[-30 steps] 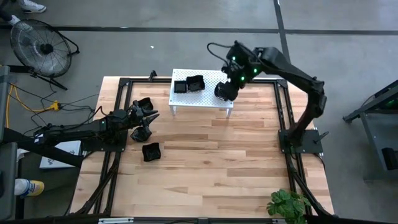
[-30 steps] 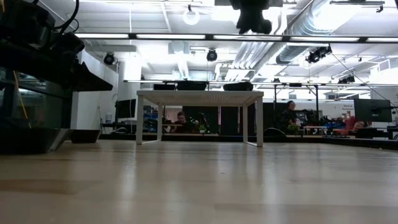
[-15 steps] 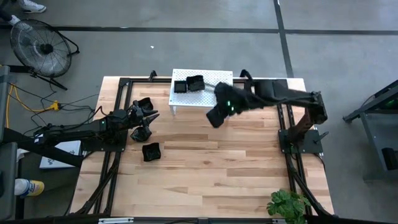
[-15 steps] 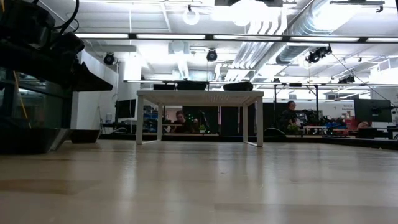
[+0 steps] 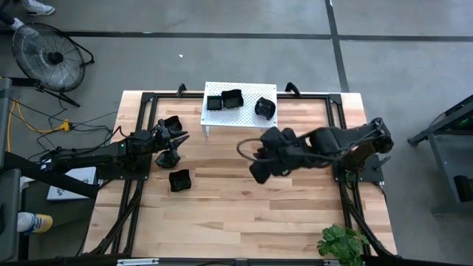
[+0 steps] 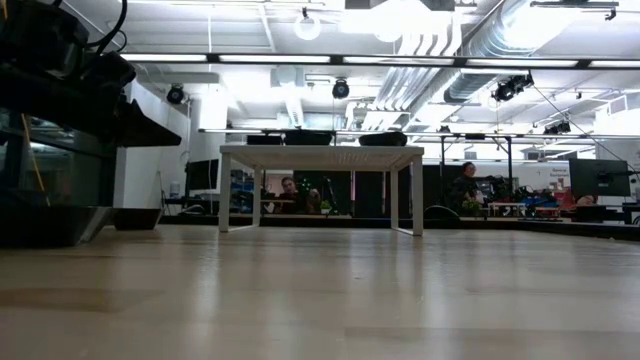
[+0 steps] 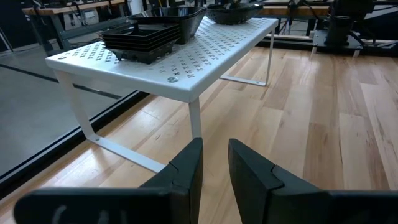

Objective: Pick & Place Mini shaped plates
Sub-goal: Stack the distorted square plate on top of the other distorted square plates on the shelf

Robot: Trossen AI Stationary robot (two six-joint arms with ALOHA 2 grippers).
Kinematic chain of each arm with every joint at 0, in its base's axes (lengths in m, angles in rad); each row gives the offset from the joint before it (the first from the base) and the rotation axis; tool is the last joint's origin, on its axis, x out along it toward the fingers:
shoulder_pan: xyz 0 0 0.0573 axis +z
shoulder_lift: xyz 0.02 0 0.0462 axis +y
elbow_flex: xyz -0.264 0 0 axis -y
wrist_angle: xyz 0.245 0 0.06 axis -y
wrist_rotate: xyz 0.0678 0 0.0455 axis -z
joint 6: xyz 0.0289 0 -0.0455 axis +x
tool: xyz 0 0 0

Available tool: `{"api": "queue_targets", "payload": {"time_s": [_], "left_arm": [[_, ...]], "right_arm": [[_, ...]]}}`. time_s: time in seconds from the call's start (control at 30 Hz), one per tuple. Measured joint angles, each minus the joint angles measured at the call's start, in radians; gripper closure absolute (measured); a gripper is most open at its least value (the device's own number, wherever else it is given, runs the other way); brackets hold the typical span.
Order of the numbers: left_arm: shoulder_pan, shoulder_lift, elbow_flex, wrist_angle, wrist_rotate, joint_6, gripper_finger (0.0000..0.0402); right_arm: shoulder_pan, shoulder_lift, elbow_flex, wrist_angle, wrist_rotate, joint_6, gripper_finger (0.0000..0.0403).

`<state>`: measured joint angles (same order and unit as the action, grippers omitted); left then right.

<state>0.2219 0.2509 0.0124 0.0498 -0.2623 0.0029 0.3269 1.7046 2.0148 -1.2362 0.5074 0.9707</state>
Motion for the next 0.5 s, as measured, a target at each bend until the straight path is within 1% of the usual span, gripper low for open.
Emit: {"api": "queue_targets", "payload": {"time_s": [0.17, 0.33, 0.4, 0.5], "left_arm": [[0.000, 0.000, 0.000, 0.000, 0.000, 0.000, 0.0328], [0.000, 0.000, 0.000, 0.000, 0.004, 0.000, 0.0328], [0.000, 0.000, 0.010, 0.003, 0.050, 0.004, 0.0328], [0.000, 0.001, 0.049, -0.029, 0.187, 0.077, 0.0328]], "right_arm": [[0.059, 0.000, 0.000, 0.000, 0.059, -0.006, 0.0316], [0.093, 0.000, 0.000, 0.001, 0.089, -0.029, 0.0316], [0.102, 0.000, 0.000, 0.002, 0.090, -0.035, 0.0316], [0.111, 0.000, 0.000, 0.000, 0.087, -0.069, 0.0316]]}}
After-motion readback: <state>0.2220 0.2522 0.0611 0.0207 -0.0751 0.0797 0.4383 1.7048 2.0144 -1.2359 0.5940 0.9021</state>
